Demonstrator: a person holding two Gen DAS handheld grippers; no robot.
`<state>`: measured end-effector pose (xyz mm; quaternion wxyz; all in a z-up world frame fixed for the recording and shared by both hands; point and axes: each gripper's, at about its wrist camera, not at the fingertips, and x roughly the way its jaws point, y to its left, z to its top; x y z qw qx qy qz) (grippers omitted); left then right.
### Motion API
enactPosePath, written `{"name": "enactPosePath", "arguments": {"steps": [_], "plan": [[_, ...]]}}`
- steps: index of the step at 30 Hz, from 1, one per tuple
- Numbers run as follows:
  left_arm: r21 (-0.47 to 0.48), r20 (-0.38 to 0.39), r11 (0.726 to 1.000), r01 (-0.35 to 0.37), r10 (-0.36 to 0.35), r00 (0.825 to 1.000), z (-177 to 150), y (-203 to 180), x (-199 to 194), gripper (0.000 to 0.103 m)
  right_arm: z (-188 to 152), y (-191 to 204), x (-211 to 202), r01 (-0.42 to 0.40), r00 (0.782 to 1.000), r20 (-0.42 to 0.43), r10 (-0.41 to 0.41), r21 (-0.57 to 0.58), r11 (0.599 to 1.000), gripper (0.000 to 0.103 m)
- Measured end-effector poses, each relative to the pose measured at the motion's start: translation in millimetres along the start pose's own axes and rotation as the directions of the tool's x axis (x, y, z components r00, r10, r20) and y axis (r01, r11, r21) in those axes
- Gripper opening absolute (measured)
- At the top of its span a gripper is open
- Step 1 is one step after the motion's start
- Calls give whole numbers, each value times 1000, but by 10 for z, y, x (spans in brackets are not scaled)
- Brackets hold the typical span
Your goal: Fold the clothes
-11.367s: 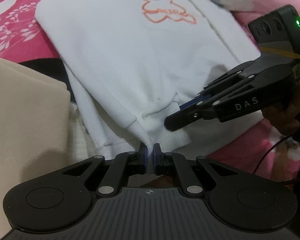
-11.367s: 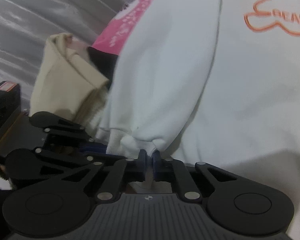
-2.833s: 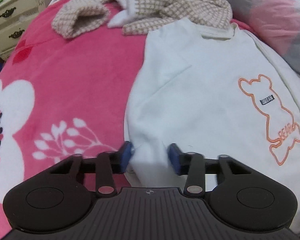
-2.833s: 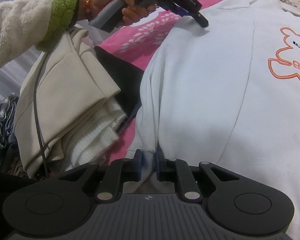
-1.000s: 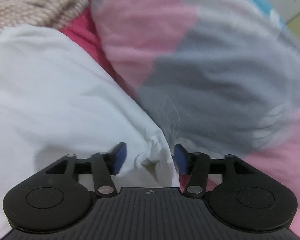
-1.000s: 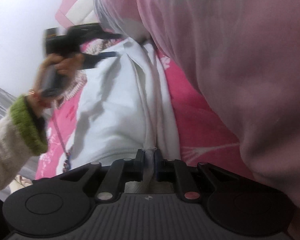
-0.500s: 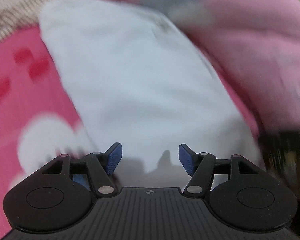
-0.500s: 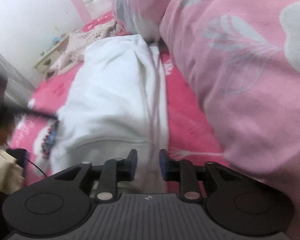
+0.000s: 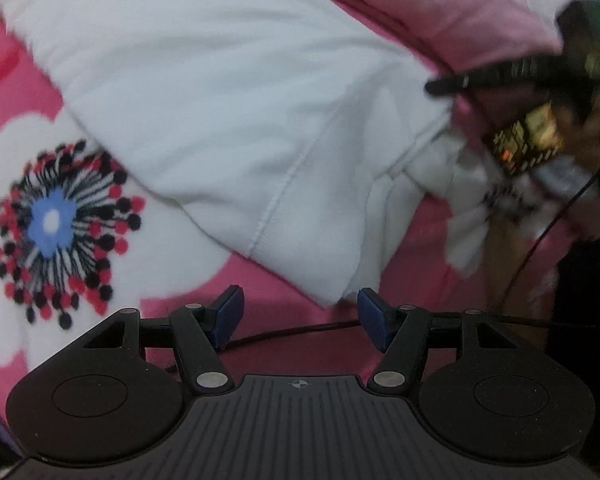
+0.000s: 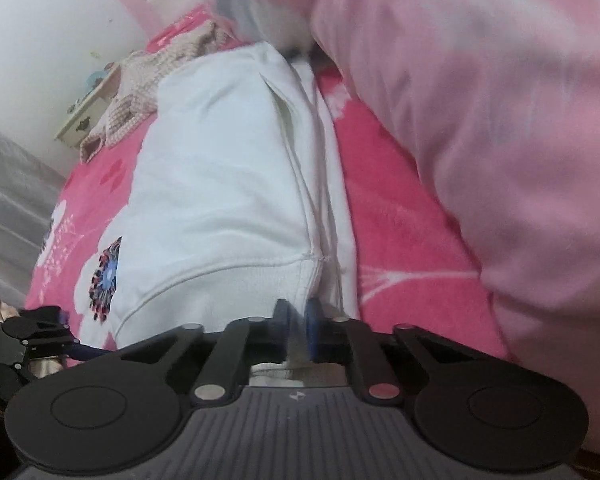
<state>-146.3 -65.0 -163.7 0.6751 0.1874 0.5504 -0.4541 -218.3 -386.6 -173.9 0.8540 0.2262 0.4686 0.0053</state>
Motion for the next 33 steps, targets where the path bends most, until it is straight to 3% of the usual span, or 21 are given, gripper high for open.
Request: {"name": "enactPosePath", "arguments": {"steps": [3,5,7,9,11,14,16,20,24,26,28,31,33], "plan": [[118,42,991,-64,59,997,-21,-188,-29,63,15,114,-145,62,998,34,-59,-85,994,8],[198,114,970,-143,122,986,-2,-270,-76,62,-2,99,-84,119,993,12,-118,-115,986,8],[273,206,932,-237,184,961,-8,-389,-134,62,-11,18,3,117,993,-21,-118,-71,991,8],[344,266,896,-282,195,944,10,-520,-146,61,-3,-22,23,99,995,-19,-100,-41,994,8],[422,287,856,-298,185,940,22,-637,-69,56,15,-64,30,80,997,-21,-81,-12,997,8],[508,284,785,-353,234,930,-10,-759,164,42,21,-148,15,58,998,-29,-57,31,998,8],[549,281,742,-386,271,921,-45,-806,300,39,7,-175,-5,50,998,-27,-49,42,998,8],[585,298,683,-437,321,899,-133,-871,357,38,-21,-140,-23,50,999,-14,-49,25,998,8],[573,284,669,-473,379,881,-213,-896,361,37,-34,-97,-11,51,999,-4,-51,9,999,8],[551,273,686,-475,389,880,-228,-866,360,30,-36,-102,-2,49,999,-2,-49,9,999,8],[522,267,714,-466,382,885,-215,-830,355,6,-40,-107,6,48,999,0,-48,10,999,8],[486,278,751,-448,353,893,-195,-789,321,0,-35,-105,-6,50,999,3,-50,8,999,8],[500,305,750,-433,316,899,-226,-791,235,0,-15,-84,-74,33,999,-2,-33,-2,999,7]]}}
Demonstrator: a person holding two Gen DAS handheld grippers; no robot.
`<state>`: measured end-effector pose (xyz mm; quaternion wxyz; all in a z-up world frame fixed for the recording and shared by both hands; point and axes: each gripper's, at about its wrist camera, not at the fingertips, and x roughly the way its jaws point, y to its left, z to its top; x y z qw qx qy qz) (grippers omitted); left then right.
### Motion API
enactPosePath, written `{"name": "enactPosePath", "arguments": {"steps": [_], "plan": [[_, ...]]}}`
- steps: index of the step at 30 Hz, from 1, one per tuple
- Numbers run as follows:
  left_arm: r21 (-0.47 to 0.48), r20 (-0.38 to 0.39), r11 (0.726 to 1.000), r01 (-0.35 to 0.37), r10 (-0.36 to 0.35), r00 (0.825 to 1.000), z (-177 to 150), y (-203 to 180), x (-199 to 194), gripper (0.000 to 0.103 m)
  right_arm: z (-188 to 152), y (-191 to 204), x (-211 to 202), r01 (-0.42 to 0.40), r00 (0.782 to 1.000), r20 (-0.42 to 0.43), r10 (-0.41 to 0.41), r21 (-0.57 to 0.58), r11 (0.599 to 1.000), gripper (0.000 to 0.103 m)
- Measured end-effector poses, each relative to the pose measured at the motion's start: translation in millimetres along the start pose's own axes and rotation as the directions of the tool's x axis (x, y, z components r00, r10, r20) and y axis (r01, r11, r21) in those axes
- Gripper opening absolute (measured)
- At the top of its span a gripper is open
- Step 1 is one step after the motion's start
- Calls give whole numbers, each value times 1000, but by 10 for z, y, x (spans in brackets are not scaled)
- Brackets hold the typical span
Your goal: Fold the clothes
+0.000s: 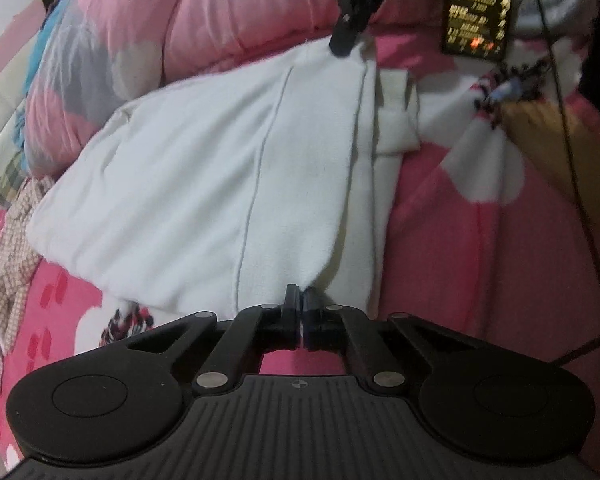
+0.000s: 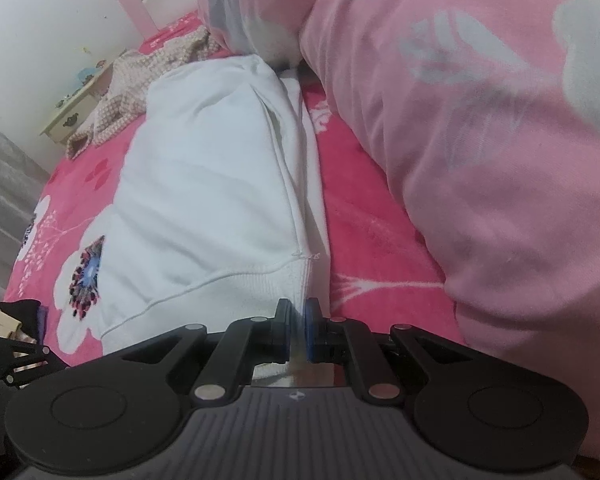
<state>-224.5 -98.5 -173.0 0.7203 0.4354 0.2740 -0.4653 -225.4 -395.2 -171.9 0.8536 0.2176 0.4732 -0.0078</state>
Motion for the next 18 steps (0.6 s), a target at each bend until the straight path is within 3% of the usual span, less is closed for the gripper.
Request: {"name": "enactPosePath", "arguments": {"steps": [2,5,11,18], "plan": [[55,39,998,42,-44,998,-30,5,-135,0,17,32,-86,-2,1000,-7,2,-29,1000,7],[106,32,989,102,-106,994,-100,0,-175,0,-17,26,-49,17,999,-41,-20,-61,998,7],[12,59,980,197,-198,978,-81,111,-201,0,12,88,-193,16,1000,-12,-17,-69,997,7],[89,15,975,206,-208,978,-213,-177,58,0,-175,-22,63,71,992,-103,-77,-64,995,6]]}}
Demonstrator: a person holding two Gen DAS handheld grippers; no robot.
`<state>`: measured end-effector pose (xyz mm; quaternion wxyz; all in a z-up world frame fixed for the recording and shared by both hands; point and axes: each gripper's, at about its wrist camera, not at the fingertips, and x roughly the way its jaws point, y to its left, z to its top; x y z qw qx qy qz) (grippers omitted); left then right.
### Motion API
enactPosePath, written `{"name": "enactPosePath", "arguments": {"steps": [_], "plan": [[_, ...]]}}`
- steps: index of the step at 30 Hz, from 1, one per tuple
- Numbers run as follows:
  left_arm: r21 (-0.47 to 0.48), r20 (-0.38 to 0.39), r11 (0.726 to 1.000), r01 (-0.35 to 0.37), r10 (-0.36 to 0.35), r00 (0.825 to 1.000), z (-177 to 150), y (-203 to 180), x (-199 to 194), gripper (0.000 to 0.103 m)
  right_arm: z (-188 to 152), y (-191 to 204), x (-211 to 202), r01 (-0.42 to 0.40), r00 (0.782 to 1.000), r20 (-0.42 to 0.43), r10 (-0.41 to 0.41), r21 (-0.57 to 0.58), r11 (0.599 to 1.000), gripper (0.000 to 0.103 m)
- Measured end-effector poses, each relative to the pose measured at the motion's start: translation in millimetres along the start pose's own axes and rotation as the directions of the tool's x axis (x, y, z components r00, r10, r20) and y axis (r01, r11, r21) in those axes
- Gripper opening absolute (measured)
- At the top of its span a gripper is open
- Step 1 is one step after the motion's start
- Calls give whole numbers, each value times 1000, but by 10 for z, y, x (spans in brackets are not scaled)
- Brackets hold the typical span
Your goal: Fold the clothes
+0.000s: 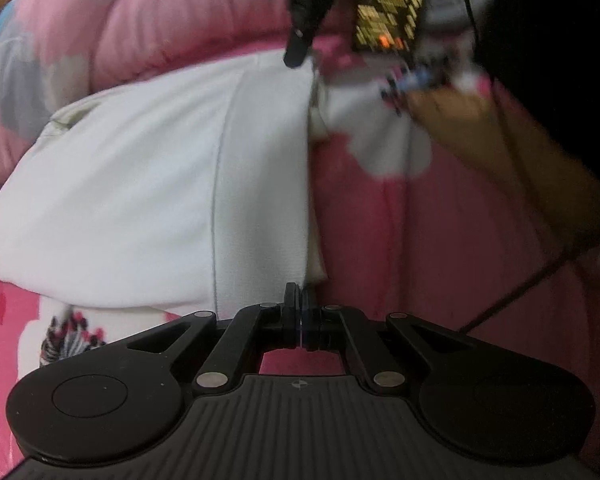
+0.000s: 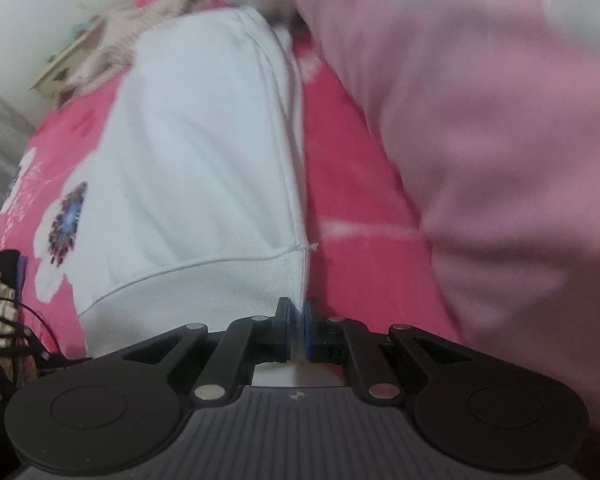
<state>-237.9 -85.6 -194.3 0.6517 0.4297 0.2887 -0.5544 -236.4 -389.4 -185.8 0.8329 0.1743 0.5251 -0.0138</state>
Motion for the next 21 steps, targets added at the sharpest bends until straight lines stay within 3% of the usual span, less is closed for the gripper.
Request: {"name": "enactPosePath", "arguments": {"steps": [6,9,10,11,12,14,15,17,19,21], "plan": [[-14,0,1000,22,-22,1000,-28,27,67,0,-47,39,102,25,999,-20,-26,-60,998,7],[-72,0,997,33,-33,999,-5,56,69,3,-98,108,174,59,998,-14,-61,-117,991,11],[-104,-7,993,50,-51,999,-4,97,34,10,-100,149,144,73,997,-6,-75,-140,987,14],[-136,-13,988,66,-68,998,-3,138,-2,16,-93,173,95,88,996,-2,-89,-155,984,24],[-171,-19,982,82,-86,996,-7,185,-40,28,-80,185,34,103,995,2,-104,-163,981,34],[-262,-12,959,110,-117,993,-59,339,-148,34,-34,191,-107,107,994,25,-105,-165,981,37],[-320,0,939,127,-134,991,-98,445,-192,38,-1,183,-179,96,995,44,-90,-155,983,41],[-475,36,867,152,-153,988,-181,692,-220,47,85,137,-285,36,996,88,-27,-106,994,54],[-620,77,764,177,-165,983,-267,908,-162,51,175,61,-259,-51,993,108,55,-35,998,57],[-743,121,637,207,-177,977,-354,1105,-59,51,253,-5,-90,-101,990,102,98,24,995,58]]}}
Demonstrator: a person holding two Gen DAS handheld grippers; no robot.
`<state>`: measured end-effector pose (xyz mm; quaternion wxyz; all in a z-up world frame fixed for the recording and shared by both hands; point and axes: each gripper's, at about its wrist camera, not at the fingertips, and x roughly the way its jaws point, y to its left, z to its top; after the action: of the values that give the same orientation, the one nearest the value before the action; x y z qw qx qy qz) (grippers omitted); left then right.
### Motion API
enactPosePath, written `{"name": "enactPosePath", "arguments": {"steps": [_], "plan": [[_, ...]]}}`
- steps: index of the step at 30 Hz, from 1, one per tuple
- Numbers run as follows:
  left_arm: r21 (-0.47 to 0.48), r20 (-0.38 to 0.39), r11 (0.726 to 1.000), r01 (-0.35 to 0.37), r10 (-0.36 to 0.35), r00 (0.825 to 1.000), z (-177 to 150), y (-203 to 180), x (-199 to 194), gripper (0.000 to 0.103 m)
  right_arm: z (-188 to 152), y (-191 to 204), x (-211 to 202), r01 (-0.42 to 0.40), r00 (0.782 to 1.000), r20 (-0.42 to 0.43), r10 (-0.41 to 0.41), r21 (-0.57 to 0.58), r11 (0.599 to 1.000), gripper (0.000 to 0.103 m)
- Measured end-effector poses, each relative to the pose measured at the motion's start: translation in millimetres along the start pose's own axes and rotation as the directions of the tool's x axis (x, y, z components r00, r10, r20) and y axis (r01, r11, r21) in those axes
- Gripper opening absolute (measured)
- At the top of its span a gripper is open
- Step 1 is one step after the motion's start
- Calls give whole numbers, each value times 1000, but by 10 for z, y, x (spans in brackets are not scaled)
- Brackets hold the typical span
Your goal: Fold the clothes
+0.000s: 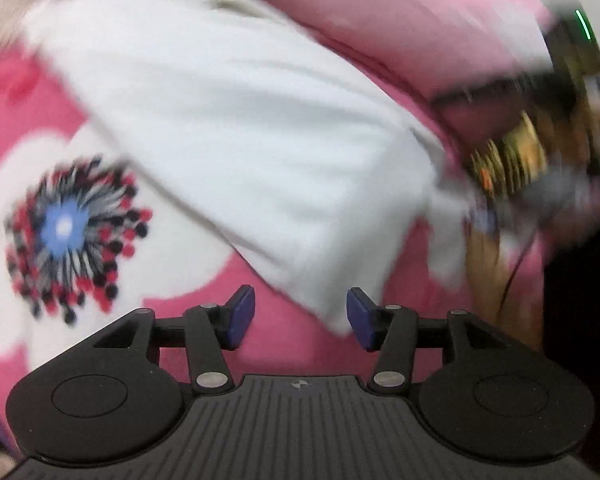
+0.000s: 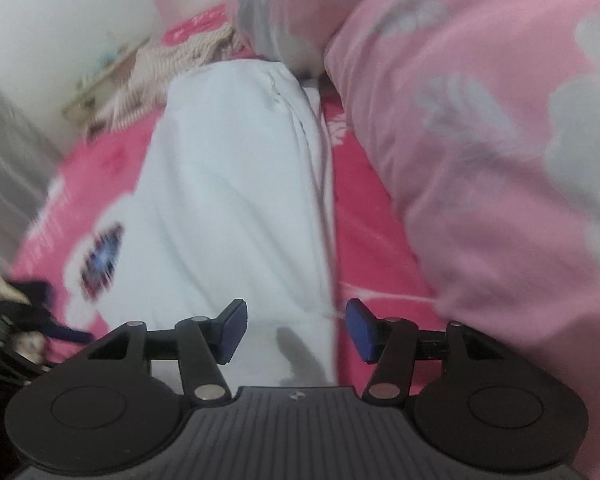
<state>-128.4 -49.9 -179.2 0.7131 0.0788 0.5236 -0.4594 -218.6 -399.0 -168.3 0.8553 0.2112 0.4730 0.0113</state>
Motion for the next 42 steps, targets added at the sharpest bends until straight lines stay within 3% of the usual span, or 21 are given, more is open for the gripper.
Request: {"name": "enactPosePath", "arguments": {"steps": [5,7,12,16,23,26,28,31,33,38,42], "plan": [[-210,18,974,82,-80,997,25,281,284,51,18,-225,436,-22,997,-68,32,145,989,60],[-265,23,959,104,-102,995,3,350,388,51,-54,-355,480,-81,991,-80,105,259,962,60],[-280,53,948,152,-143,988,13,295,444,51,-175,-350,516,-151,977,-102,186,286,946,61],[-228,36,964,135,-130,991,83,201,483,58,-180,-352,536,-159,976,-94,195,294,942,59],[-194,15,968,158,-158,987,32,75,572,58,-176,-364,526,-183,972,-88,218,295,938,46],[-193,-15,961,197,-203,979,0,50,635,42,-180,-345,545,-181,974,-85,212,279,943,37],[-188,-21,963,195,-203,979,-21,59,662,21,-208,-352,528,-189,973,-79,218,279,942,29],[-266,8,928,260,-267,964,-52,214,595,11,-220,-355,462,-221,966,-69,251,294,930,21],[-308,33,901,304,-309,950,-74,311,523,10,-232,-341,394,-247,958,-64,278,300,921,19],[-235,44,913,332,-331,942,-57,411,-45,9,-269,-116,221,-349,917,-90,390,298,889,18],[-190,-43,934,303,-316,948,-169,432,-414,9,-384,163,156,-417,869,-170,465,257,872,18]]}}
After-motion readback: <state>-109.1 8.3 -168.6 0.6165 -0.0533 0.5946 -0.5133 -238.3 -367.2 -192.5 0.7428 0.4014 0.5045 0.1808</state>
